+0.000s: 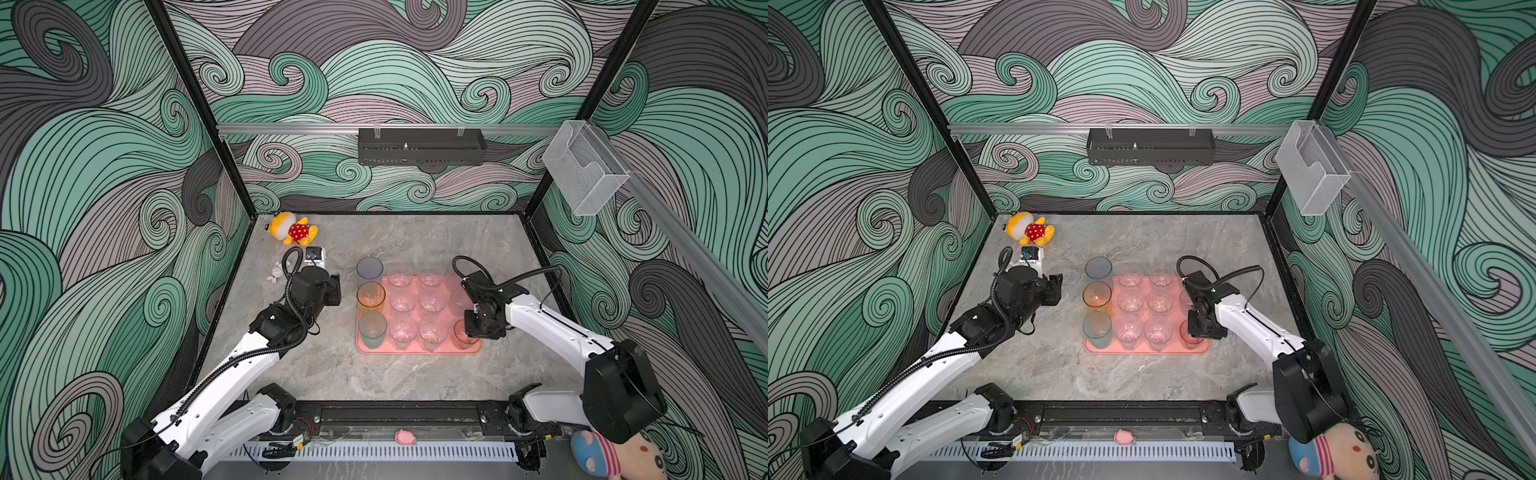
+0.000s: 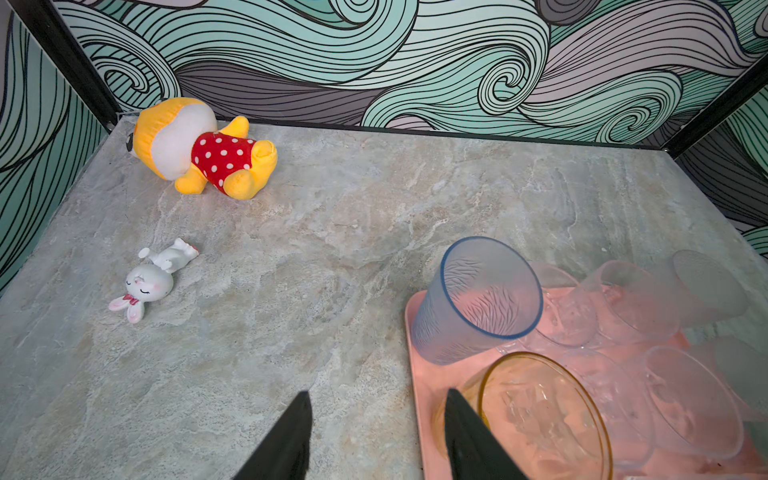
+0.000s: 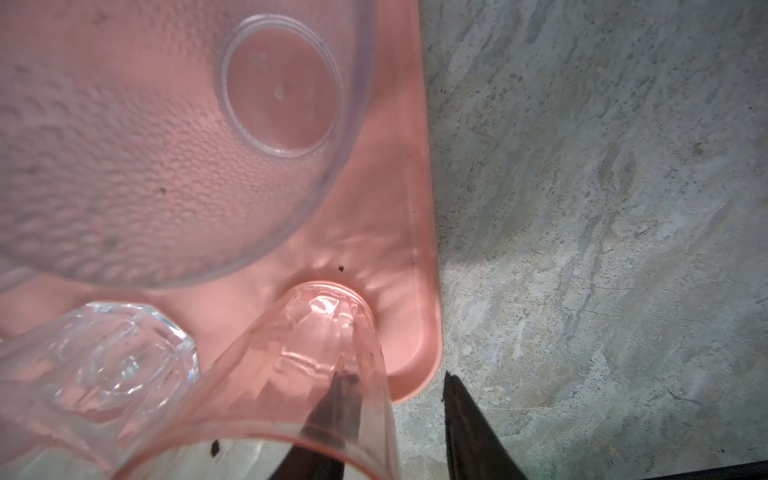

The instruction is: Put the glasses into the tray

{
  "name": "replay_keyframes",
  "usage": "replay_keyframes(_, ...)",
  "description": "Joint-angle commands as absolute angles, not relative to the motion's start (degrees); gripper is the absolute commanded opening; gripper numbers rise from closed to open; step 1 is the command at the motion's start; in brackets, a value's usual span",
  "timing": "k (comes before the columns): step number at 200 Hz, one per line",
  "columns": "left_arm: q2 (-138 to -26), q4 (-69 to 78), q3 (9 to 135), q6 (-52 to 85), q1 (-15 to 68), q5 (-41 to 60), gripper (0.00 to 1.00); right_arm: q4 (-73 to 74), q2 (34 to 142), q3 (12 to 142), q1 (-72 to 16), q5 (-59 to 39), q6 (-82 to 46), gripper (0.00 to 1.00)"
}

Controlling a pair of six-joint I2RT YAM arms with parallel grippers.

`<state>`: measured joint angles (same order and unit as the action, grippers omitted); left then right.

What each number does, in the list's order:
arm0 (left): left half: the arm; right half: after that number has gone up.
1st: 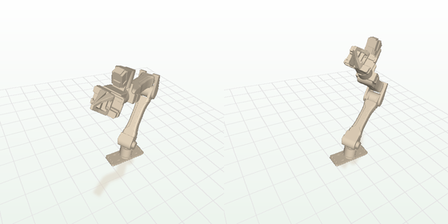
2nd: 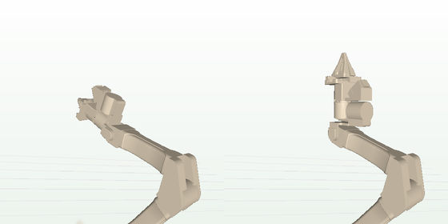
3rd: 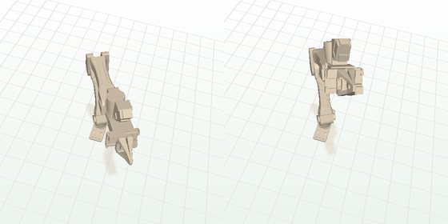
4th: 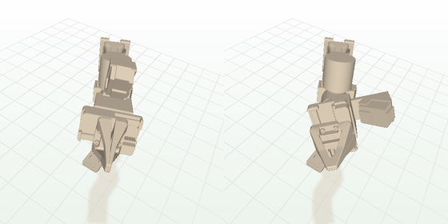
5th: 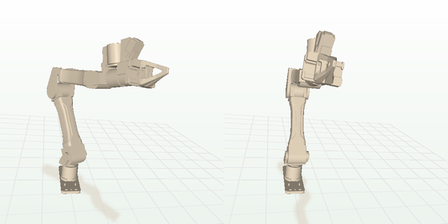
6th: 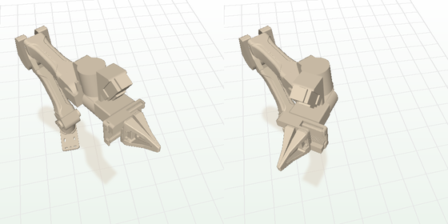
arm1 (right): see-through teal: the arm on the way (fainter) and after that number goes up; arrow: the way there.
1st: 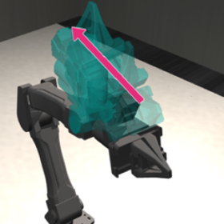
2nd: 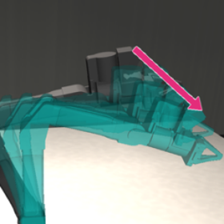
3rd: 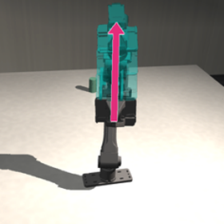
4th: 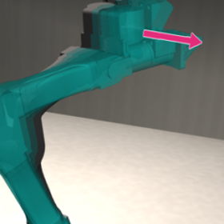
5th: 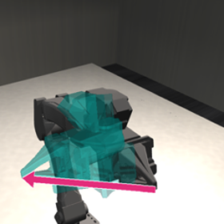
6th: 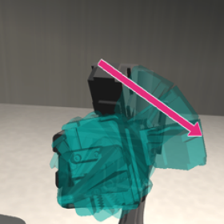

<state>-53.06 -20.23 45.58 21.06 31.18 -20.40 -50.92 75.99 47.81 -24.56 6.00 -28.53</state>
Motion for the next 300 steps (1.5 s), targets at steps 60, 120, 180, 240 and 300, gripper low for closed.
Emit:
replay_keyframes(60,-47.96,-22.2,44.94,16.78,30.67,-25.88,0.58,-55.05,58.24,62.72,-20.41,24.22,-24.06,0.57)
replay_keyframes(120,-45.92,-3.48,37.84,1.63,16.38,-34.63,0.76,1.64,57.66,39.31,-14.94,37.34,-1.35,0.72)
replay_keyframes(180,-60.31,7.37,35.26,6.85,9.14,-53.72,0.73,23.14,67.62,28.94,-9.51,39.85,-3.82,0.75)
replay_keyframes(240,-67.73,25.4,23.82,7.17,9.12,-45.35,0.7,34.98,81.31,27.05,-8.88,37.54,-3.77,0.76)
replay_keyframes(300,-77.91,36.45,24.51,4.48,6.12,-35.16,0.72,38.52,86.15,28.1,-8.03,30.46,-1.06,0.83)
